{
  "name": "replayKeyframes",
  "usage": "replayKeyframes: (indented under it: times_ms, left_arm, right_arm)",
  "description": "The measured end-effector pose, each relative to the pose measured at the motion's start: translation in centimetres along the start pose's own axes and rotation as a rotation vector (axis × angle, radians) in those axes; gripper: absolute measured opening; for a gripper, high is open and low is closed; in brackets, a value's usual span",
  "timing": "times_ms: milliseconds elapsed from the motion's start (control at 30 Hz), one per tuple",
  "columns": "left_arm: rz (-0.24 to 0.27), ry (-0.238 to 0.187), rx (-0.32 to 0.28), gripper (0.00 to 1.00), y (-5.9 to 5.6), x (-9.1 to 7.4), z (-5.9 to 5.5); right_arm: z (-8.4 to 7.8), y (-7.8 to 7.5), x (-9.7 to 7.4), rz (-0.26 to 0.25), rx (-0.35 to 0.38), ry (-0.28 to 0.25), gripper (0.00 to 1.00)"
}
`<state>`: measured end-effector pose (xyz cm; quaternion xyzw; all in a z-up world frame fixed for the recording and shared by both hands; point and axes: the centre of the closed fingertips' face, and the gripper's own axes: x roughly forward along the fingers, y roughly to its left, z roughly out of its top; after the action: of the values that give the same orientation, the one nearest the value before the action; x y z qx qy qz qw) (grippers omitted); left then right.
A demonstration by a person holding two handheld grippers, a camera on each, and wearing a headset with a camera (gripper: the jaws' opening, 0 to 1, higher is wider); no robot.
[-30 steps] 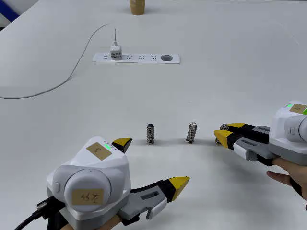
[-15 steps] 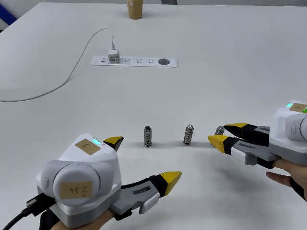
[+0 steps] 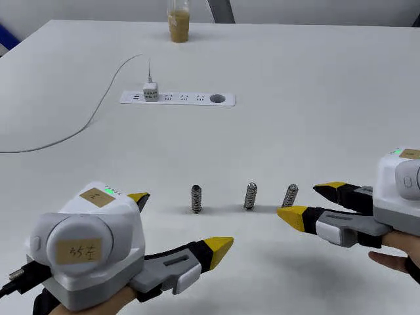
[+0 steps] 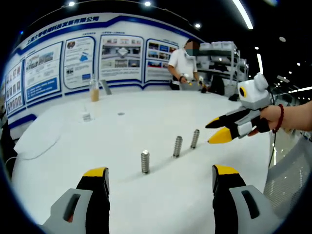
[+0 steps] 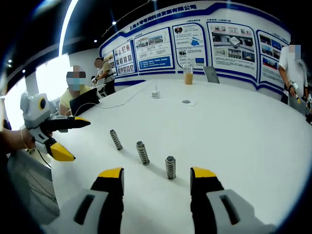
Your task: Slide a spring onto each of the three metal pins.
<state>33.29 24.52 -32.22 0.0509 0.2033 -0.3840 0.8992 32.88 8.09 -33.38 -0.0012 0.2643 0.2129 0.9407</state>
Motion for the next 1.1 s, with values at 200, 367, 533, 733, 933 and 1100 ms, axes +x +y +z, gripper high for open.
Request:
replayKeyframes:
  times_ms: [200, 367, 533, 733, 933, 1100]
  left_arm:
    - [0.005, 0.020, 0.009, 0.92, 0.5, -0.8, 0.0]
    - [0.005, 0.032, 0.009, 0.95, 0.6, -1.3, 0.0]
    - [0.007, 0.037, 0.015, 0.95, 0.5, -1.8, 0.3]
    - [-0.007, 0.050, 0.010, 0.98, 0.2, -2.2, 0.4]
    - [-0.005, 0.048, 0.001, 1.00, 0.1, -2.5, 0.4]
    - [-0.006, 0.054, -0.006, 1.00, 0.0, -2.7, 0.1]
  right_arm:
    - [0.4, 1.0, -1.0, 0.009, 0.004, -0.005, 0.64]
    - [0.6, 2.1, -1.7, 0.024, 0.005, -0.006, 0.69]
    - [0.4, 2.8, -2.4, 0.032, 0.003, 0.001, 0.73]
    - [0.1, 3.3, -3.0, 0.037, 0.011, 0.005, 0.77]
    - [-0.2, 3.9, -3.5, 0.037, 0.002, 0.011, 0.82]
    - [-0.4, 4.4, -3.7, 0.042, -0.003, 0.018, 0.86]
